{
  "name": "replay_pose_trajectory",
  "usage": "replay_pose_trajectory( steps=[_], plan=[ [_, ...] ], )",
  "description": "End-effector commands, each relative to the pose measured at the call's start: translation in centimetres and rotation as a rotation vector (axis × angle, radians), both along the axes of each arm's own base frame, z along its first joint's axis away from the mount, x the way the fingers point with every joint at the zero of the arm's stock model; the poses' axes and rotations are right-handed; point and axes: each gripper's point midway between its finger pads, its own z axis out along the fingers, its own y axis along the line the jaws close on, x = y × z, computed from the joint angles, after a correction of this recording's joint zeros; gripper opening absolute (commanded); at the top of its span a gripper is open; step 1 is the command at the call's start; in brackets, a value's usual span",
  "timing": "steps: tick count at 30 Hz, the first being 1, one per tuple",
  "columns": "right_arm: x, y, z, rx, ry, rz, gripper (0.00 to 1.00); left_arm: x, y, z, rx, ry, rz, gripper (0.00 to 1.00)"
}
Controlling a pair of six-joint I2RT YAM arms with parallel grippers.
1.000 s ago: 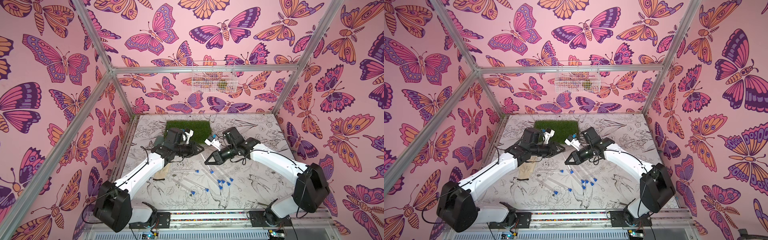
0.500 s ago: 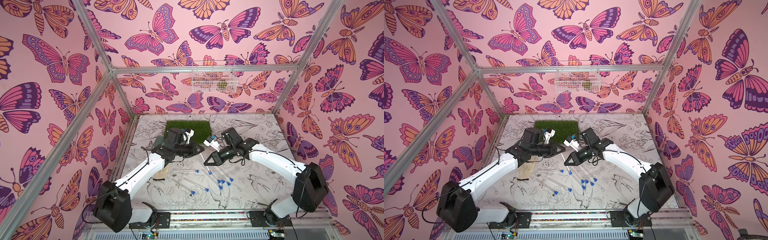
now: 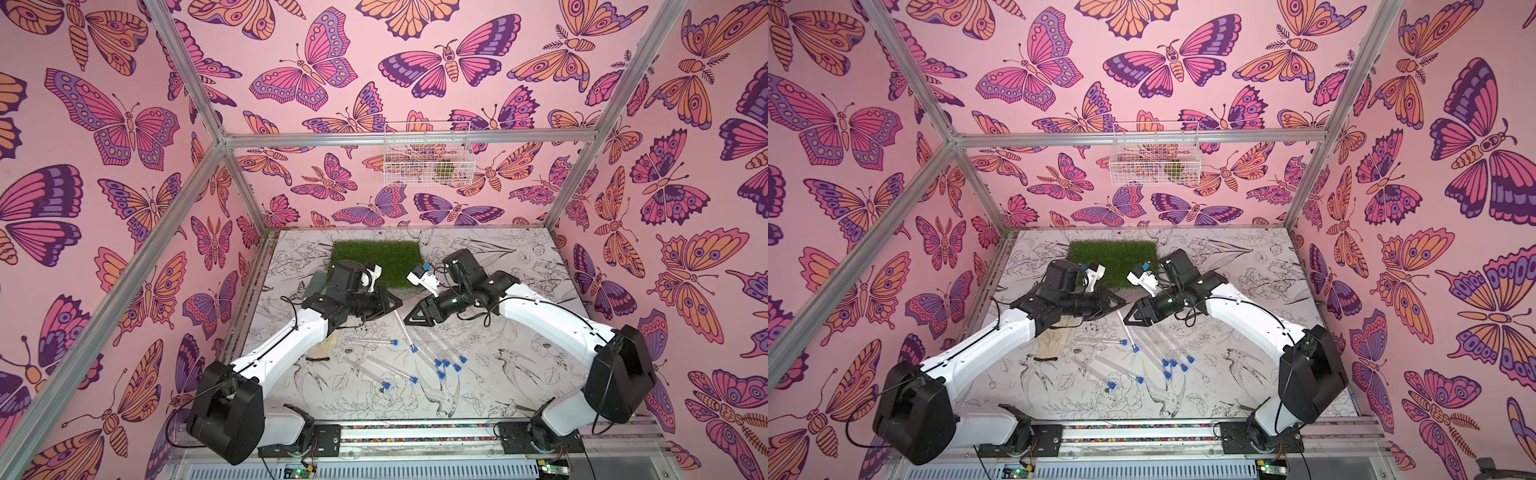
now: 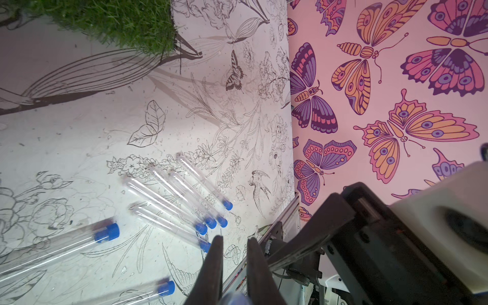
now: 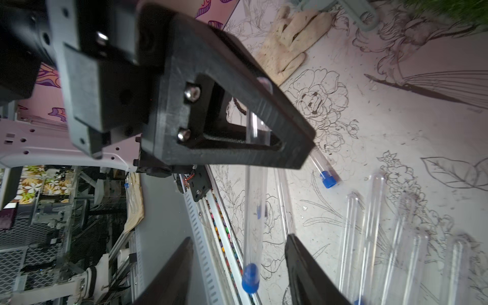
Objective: Remove stoppers from test tubes
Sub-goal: Pick up the test tube at the center of the board.
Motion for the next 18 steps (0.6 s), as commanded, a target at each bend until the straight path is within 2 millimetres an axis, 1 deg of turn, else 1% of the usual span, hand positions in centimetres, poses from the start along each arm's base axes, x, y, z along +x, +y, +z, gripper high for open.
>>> replay_pose_trajectory(
  steps=[1, 4, 7, 8, 9, 11, 14, 16, 17, 18],
  plan=[
    [2.1, -1.6, 3.5, 0.066, -0.078, -0.129, 0.63, 0.1, 1.2, 0.5, -0.004, 0.005, 0.061, 0.02],
    [3.5, -3.4, 4.5, 0.140, -0.039, -0.236, 0.64, 0.5, 1.8, 0.7, -0.009, 0.015, 0.101, 0.02],
    [4.4, -5.1, 4.7, 0.214, 0.045, -0.302, 0.66, 0.9, 2.6, 0.2, -0.017, 0.067, 0.156, 0.02],
    [4.6, -5.6, 4.5, 0.221, 0.075, -0.321, 0.67, 1.0, 2.8, 0.1, -0.025, 0.086, 0.175, 0.02],
    [4.5, -6.1, 4.3, 0.230, 0.109, -0.332, 0.68, 1.1, 3.0, 0.1, -0.033, 0.103, 0.192, 0.02],
    [4.1, -6.4, 4.3, 0.257, 0.147, -0.325, 0.72, 1.2, 3.3, 0.1, -0.048, 0.129, 0.216, 0.02],
    [3.3, -6.6, 4.0, 0.281, 0.185, -0.339, 0.73, 1.4, 4.0, -0.4, -0.067, 0.203, 0.280, 0.03],
    [2.7, -6.9, 3.2, 0.277, 0.211, -0.360, 0.73, 1.3, 4.5, -1.1, -0.080, 0.261, 0.328, 0.03],
    [2.4, -7.0, 3.0, 0.280, 0.223, -0.361, 0.73, 1.1, 4.7, -0.1, -0.102, 0.249, 0.341, 0.03],
    [2.1, -6.9, 2.7, 0.288, 0.234, -0.360, 0.73, 1.0, 4.7, -0.2, -0.110, 0.260, 0.354, 0.03]
  ],
)
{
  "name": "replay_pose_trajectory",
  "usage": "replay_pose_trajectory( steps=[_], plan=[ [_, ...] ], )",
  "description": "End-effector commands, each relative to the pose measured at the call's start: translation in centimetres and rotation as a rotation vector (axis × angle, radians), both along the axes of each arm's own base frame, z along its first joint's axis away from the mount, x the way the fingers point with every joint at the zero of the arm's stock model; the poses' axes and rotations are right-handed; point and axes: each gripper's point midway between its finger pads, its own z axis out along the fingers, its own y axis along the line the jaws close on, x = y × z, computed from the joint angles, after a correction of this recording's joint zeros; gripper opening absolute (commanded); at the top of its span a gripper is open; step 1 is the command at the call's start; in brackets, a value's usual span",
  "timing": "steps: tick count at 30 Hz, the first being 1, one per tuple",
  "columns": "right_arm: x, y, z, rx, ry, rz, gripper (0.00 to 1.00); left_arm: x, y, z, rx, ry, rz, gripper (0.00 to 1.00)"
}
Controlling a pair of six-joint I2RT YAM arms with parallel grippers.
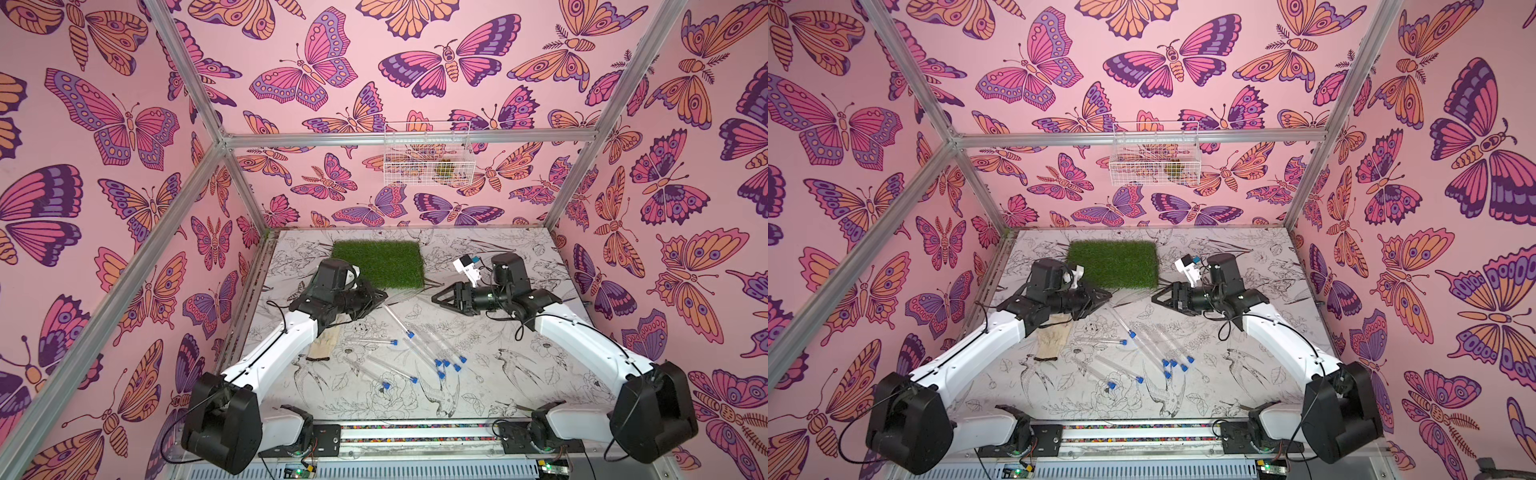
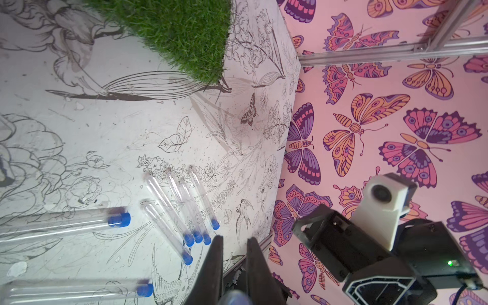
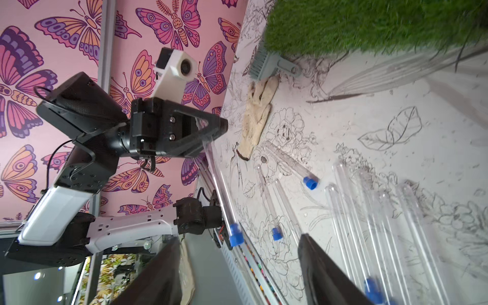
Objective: Remove stoppers from test tubes
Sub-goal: Pick up the test tube at the center of the board, then open the stopper on the test tube.
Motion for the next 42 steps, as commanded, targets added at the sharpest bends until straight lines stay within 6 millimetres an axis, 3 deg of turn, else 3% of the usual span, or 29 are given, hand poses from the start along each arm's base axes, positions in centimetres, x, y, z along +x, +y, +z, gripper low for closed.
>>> replay_pose_trajectory(
  steps=[1, 9, 18, 23, 33, 42],
  plan=[
    [-0.9, 0.3, 1.3, 0.074, 0.014, 0.002, 0.73, -0.8, 0.8, -0.1, -0.040, 0.079, 0.081, 0.03],
    [-3.1, 2.4, -0.2, 0.110, 0.060, 0.030, 0.72, -0.9, 1.2, 0.2, -0.095, 0.108, 0.154, 0.04],
    [-4.3, 6.1, -0.4, 0.157, 0.065, 0.129, 0.70, -1.2, 1.2, 0.1, -0.124, 0.131, 0.171, 0.04],
    [-4.4, 7.1, -1.0, 0.160, 0.070, 0.129, 0.69, -1.3, 1.1, 0.3, -0.148, 0.132, 0.174, 0.04],
    [-3.8, 9.4, -0.3, 0.205, 0.056, 0.129, 0.48, -1.5, 1.3, 0.6, -0.178, 0.128, 0.197, 0.04],
    [-3.6, 9.5, -0.5, 0.206, 0.058, 0.108, 0.37, -1.5, 1.8, 0.5, -0.176, 0.121, 0.221, 0.04]
  ],
)
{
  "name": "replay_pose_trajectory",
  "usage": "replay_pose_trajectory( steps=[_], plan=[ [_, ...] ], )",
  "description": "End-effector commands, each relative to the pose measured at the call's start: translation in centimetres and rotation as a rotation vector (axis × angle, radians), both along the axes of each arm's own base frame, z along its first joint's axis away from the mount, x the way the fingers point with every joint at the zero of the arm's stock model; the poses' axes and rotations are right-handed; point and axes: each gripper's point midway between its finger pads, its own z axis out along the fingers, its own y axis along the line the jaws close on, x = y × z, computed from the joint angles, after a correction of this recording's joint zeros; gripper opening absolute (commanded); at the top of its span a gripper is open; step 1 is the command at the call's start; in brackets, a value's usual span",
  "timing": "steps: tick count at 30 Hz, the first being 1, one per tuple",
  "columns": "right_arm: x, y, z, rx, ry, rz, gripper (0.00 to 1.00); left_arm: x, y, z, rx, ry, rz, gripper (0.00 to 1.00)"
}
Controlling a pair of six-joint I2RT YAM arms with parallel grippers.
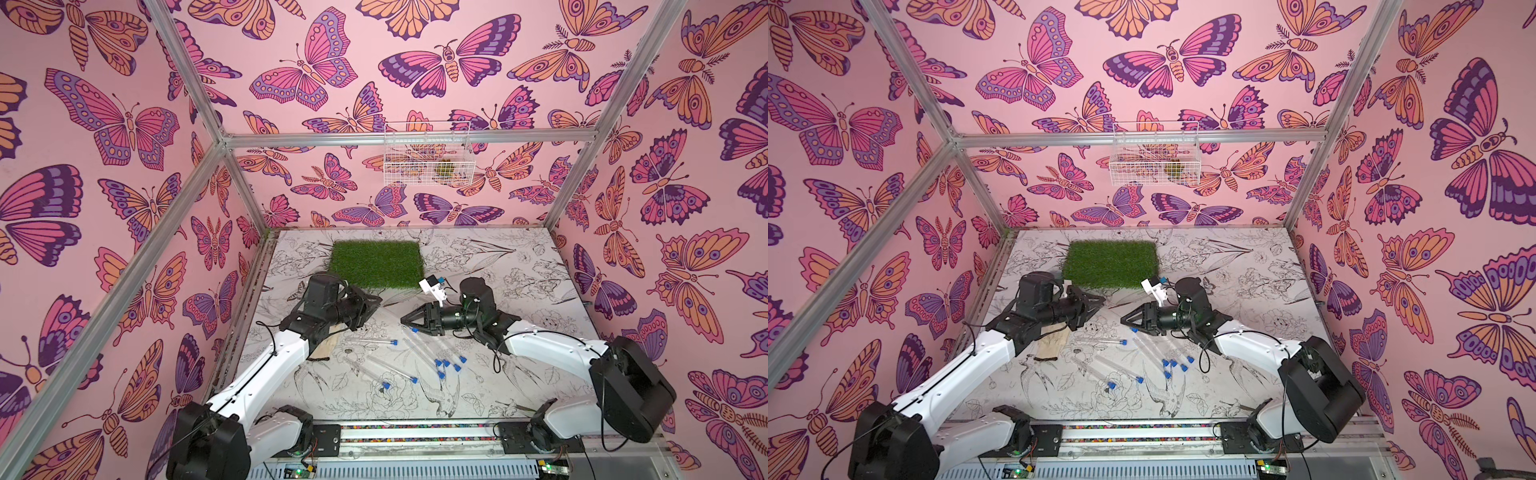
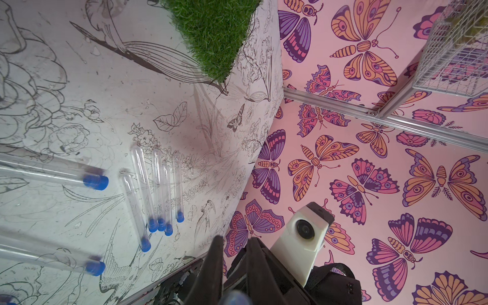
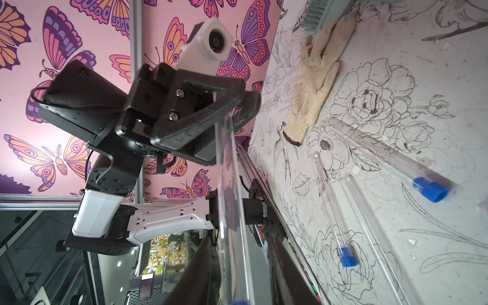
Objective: Remove stoppers from test tubes
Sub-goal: Open the stopper on the test tube.
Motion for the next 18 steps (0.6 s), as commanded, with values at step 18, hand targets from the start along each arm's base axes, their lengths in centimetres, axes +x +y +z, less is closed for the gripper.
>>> replay_pose_trajectory(
  steps=[18],
  plan=[
    [-0.41, -0.36, 0.83, 0.004, -0.031, -0.037, 0.44, 0.41, 1.15, -0.51, -0.001, 0.007, 0.080, 0.00]
  ],
)
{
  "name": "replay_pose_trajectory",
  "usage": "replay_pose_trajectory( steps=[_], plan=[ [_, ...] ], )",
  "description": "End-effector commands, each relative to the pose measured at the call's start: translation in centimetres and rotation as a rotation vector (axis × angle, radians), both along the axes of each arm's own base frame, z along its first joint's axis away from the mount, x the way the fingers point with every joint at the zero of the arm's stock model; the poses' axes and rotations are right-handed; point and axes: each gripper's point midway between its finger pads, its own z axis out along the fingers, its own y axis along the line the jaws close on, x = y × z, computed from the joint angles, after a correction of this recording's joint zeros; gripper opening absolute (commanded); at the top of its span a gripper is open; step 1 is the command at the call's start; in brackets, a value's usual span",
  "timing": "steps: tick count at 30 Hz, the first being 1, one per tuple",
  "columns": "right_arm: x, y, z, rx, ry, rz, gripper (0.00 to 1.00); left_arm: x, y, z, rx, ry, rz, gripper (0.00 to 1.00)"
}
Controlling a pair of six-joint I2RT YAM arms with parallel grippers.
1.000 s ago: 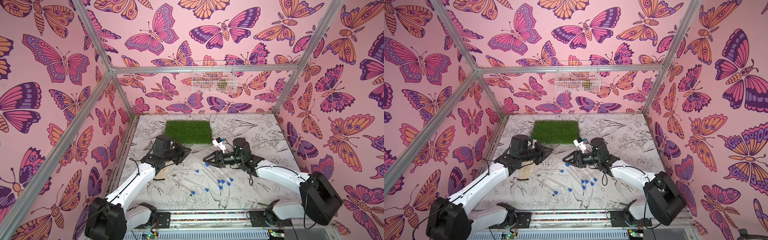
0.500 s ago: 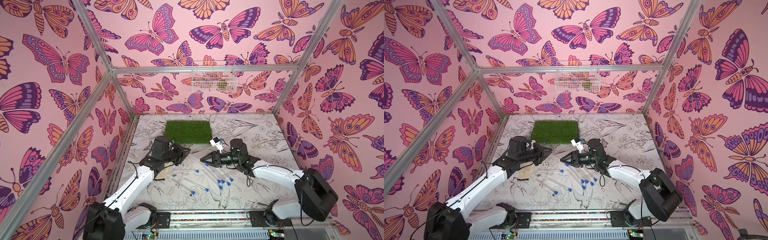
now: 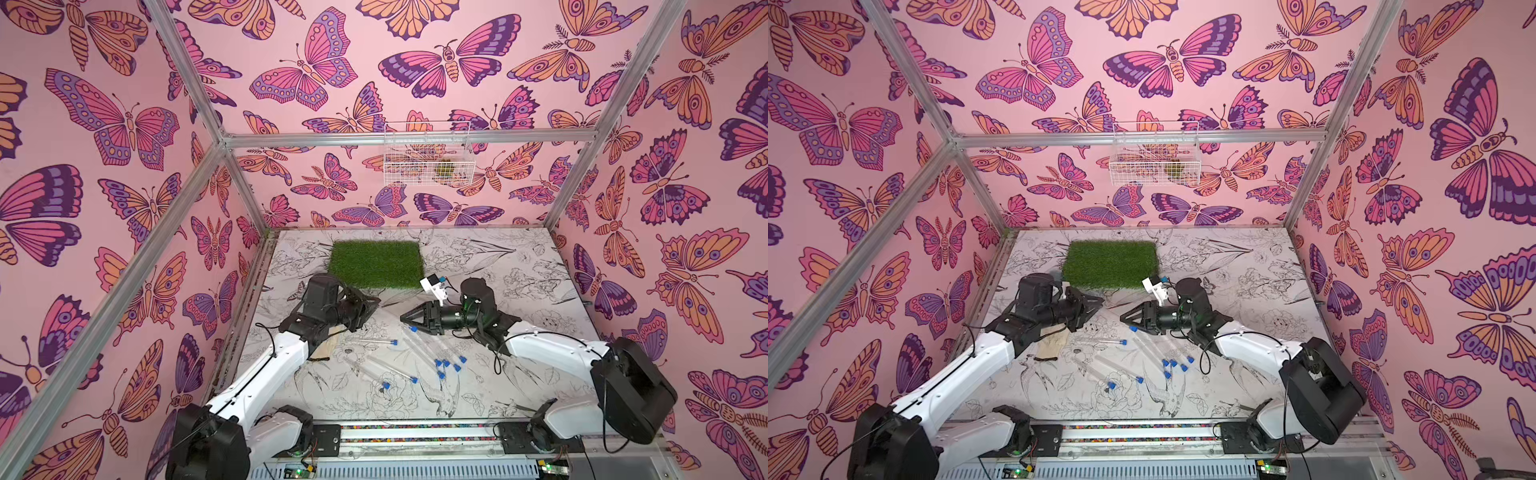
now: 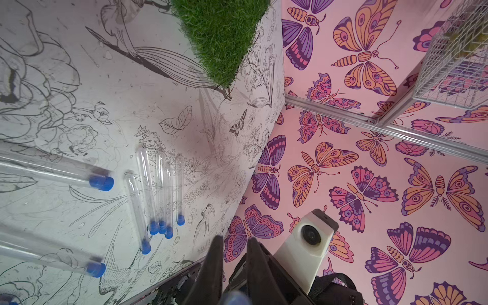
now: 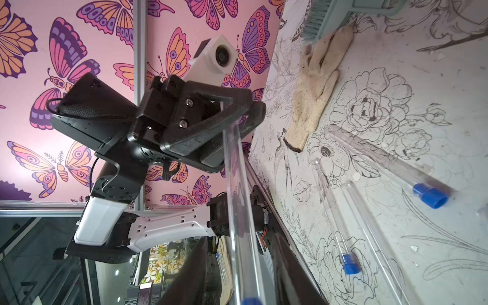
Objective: Remove stoppers from test tubes
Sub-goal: Open the stopper on the test tube.
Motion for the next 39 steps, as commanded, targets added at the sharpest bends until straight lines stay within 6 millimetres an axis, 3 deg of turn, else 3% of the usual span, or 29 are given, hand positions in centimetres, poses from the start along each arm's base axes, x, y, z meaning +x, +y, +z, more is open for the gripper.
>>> replay_pose_trajectory(
  steps=[1, 4, 8, 15, 21, 31, 39],
  plan=[
    [-0.6, -0.3, 0.6, -0.002, -0.033, -0.006, 0.45, 0.3, 0.8, -0.1, -0.001, -0.009, 0.052, 0.00],
    [-0.6, -0.6, 0.6, -0.011, -0.031, -0.022, 0.48, 0.2, 1.5, -0.6, -0.002, 0.009, 0.103, 0.00],
    [-0.5, -1.0, 0.9, -0.011, -0.026, -0.047, 0.64, -0.2, 2.9, -1.1, 0.011, 0.032, 0.188, 0.00],
    [0.0, -0.4, 1.2, 0.032, 0.024, -0.051, 0.66, -0.5, 4.5, -1.2, 0.006, 0.035, 0.290, 0.00],
    [0.6, 0.5, 1.0, 0.060, 0.049, -0.031, 0.60, -0.9, 4.8, -1.6, -0.032, 0.052, 0.318, 0.00],
    [1.4, 1.3, 1.5, 0.113, 0.060, -0.030, 0.36, -0.8, 5.3, -1.2, -0.063, 0.054, 0.348, 0.00],
    [1.3, 1.4, 1.5, 0.118, 0.069, -0.028, 0.34, -0.5, 5.5, -1.2, -0.067, 0.058, 0.354, 0.00]
  ],
)
